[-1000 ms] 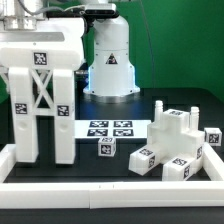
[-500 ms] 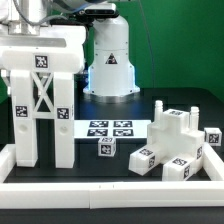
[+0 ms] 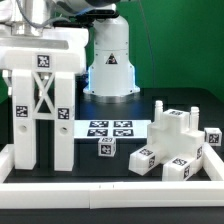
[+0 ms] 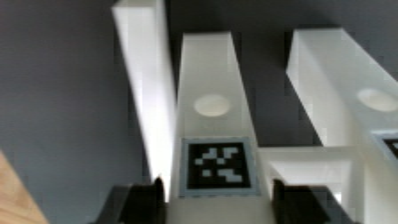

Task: Assemble chair

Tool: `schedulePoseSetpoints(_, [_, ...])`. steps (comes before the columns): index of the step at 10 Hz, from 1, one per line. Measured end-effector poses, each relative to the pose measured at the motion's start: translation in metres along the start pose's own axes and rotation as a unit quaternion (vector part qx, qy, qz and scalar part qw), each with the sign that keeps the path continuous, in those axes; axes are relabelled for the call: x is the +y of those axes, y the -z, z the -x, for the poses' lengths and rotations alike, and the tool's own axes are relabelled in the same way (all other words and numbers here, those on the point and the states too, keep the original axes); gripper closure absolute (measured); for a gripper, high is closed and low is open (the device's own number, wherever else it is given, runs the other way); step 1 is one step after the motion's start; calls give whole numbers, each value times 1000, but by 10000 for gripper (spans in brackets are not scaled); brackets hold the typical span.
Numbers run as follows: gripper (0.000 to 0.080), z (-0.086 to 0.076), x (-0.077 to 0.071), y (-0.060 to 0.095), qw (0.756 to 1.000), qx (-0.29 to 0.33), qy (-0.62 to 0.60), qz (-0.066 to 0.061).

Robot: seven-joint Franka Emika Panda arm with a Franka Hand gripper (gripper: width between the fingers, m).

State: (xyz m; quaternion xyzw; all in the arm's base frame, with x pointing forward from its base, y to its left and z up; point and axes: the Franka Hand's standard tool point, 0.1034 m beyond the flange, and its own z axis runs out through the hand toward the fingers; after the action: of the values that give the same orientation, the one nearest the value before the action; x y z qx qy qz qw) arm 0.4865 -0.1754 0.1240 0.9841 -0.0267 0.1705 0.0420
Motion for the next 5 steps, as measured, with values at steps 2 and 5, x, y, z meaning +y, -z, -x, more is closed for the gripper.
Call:
schedulePoseSetpoints(2, [327, 1, 1, -1, 1000, -1, -2, 0])
schedulePoseSetpoints(5, [160, 1, 1, -1, 1000, -1, -7, 0])
